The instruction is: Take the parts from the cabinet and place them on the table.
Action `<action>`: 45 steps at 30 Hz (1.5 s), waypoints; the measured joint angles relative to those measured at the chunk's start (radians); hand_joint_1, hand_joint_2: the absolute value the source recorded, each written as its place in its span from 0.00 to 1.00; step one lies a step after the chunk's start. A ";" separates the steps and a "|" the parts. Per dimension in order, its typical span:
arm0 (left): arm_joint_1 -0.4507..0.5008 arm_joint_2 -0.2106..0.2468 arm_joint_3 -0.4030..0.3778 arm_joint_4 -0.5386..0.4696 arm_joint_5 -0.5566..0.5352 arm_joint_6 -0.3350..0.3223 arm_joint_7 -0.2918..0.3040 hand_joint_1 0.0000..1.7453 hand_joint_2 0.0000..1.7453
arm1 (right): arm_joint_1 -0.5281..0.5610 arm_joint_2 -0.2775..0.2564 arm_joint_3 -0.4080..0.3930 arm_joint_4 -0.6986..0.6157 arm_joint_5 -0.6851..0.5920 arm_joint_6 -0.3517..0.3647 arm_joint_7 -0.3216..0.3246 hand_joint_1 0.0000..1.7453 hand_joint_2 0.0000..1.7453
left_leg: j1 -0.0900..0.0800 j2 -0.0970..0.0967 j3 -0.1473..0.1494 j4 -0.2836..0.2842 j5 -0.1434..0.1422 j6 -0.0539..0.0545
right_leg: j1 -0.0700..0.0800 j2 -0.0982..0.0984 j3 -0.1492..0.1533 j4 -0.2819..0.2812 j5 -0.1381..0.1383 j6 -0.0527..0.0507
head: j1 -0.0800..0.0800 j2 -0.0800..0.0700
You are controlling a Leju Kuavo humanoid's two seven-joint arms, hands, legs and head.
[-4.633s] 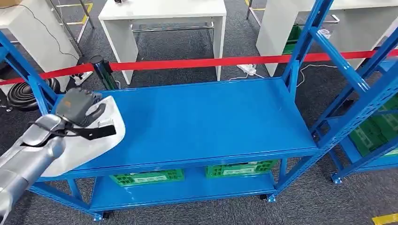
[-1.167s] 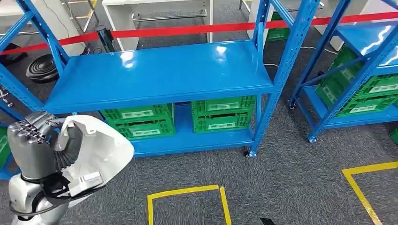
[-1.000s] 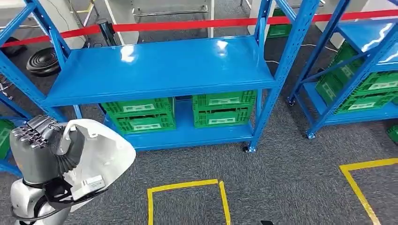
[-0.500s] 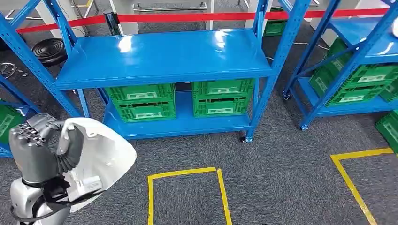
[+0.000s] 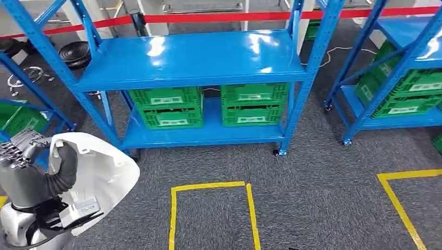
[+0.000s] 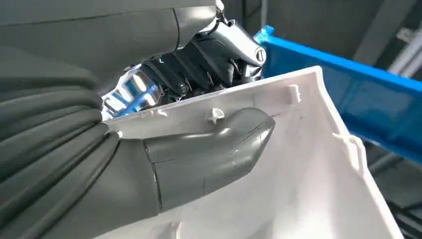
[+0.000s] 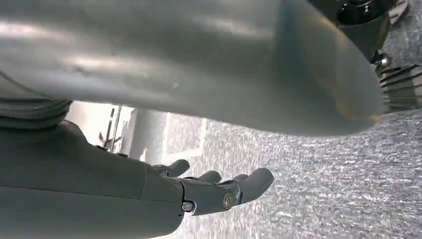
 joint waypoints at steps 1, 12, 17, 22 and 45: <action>-0.001 0.000 0.002 0.000 0.004 0.007 -0.003 1.00 1.00 | 0.000 0.000 0.001 0.000 0.002 0.000 0.000 0.00 0.00 | -0.007 0.039 0.039 -0.070 -0.019 0.006 | 0.005 -0.007 0.004 0.001 0.001 0.005 | 0.000 0.000; 0.052 -0.016 0.028 -0.006 0.008 0.071 -0.029 1.00 1.00 | 0.002 -0.008 0.016 0.000 0.032 0.010 0.000 0.00 0.00 | -0.009 -0.071 0.004 -0.076 0.012 0.068 | 0.003 0.081 -0.131 0.297 -0.124 0.040 | 0.008 0.000; 0.053 -0.038 0.038 -0.008 0.019 0.063 -0.035 1.00 1.00 | -0.012 -0.009 0.024 0.000 0.035 0.009 -0.003 0.00 0.00 | -0.012 -0.133 -0.014 -0.047 0.010 0.050 | -0.006 0.182 0.000 0.014 -0.015 0.031 | 0.007 0.000; 0.052 -0.048 0.050 0.002 0.003 0.049 -0.036 1.00 1.00 | -0.019 -0.007 0.025 0.000 0.034 0.005 -0.006 0.00 0.00 | -0.004 -0.175 -0.032 -0.058 0.025 0.023 | -0.008 0.128 0.008 0.005 -0.003 0.008 | 0.008 0.000; 0.012 -0.085 0.052 0.049 -0.004 0.007 -0.042 1.00 1.00 | 0.001 -0.008 0.026 -0.001 0.043 0.000 0.001 0.00 0.00 | -0.005 -0.099 -0.028 -0.071 0.042 0.066 | -0.005 0.089 -0.093 0.229 -0.083 0.045 | -0.001 0.000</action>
